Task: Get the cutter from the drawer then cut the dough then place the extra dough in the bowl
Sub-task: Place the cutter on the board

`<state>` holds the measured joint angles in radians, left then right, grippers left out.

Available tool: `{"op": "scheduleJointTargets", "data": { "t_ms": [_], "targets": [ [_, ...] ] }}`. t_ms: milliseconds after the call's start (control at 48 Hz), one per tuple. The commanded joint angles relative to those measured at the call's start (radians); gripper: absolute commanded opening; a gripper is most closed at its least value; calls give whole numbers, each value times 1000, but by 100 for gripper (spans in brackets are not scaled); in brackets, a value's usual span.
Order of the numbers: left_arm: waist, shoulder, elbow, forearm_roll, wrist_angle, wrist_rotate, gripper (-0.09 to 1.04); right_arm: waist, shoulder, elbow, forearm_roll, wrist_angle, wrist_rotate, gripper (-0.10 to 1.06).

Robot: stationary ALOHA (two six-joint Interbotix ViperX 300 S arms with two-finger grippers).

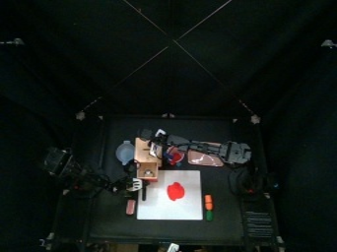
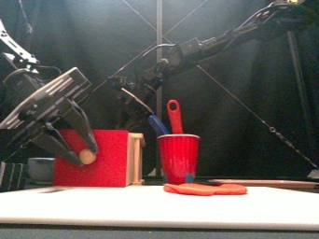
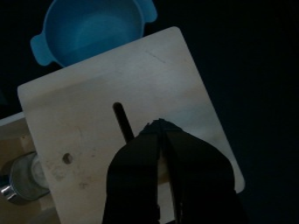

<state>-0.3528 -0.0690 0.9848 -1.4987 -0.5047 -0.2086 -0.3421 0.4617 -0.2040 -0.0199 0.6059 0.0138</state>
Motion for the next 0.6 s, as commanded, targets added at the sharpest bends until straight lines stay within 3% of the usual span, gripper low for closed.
{"op": "scheduleJointTargets", "data": {
  "t_ms": [21,604],
  "targets": [
    [-2,-6,-20,11,-5,3,79,-3,-15,-6,0,3,-3,4],
    [-25,-41,-25,20,5,2,79,-2,-14,-3,0,3,-9,4]
  ]
}}
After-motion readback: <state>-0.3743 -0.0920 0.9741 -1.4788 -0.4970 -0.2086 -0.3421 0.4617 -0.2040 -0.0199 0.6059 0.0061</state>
